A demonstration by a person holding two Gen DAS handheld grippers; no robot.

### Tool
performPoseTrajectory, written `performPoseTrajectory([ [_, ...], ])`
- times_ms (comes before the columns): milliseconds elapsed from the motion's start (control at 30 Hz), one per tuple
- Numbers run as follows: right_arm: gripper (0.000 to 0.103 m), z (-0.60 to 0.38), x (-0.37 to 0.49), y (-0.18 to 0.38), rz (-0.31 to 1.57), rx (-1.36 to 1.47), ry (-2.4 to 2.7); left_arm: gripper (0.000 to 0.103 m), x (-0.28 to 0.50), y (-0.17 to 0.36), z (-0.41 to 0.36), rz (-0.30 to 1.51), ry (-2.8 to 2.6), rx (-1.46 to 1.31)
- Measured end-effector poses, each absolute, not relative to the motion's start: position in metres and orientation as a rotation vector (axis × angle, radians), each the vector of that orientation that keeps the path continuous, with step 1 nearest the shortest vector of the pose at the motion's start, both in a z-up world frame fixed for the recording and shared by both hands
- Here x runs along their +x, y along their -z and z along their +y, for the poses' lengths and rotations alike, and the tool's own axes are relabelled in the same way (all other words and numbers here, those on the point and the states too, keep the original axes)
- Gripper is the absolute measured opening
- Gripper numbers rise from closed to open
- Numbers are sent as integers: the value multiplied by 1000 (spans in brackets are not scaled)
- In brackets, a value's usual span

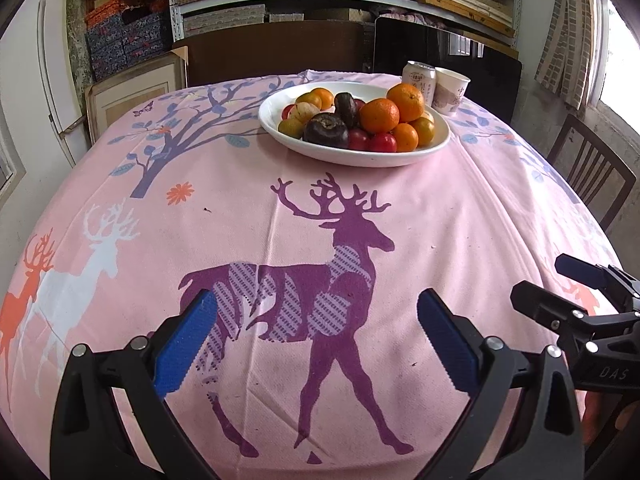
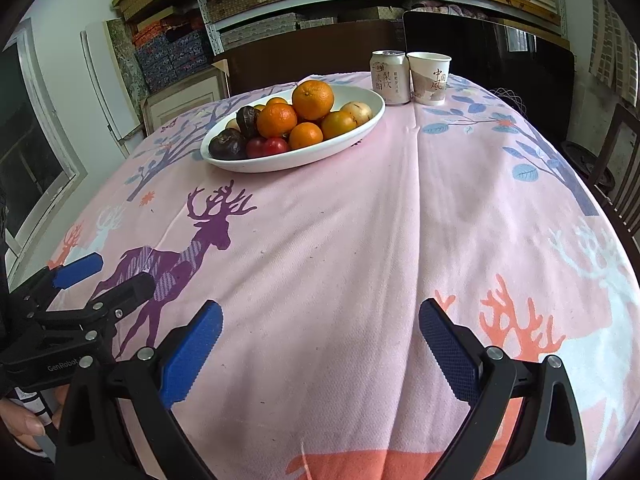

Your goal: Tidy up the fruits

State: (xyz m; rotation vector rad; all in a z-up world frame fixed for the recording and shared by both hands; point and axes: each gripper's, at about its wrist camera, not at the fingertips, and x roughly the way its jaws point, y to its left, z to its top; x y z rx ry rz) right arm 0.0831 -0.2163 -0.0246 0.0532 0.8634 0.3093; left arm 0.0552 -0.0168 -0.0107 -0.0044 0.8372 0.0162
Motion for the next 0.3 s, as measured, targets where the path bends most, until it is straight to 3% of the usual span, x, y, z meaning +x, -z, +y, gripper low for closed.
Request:
performPoseTrajectory([
  [300,99,-215,86,31,882,37,-310,98,60,24,-15,879,-27,-7],
])
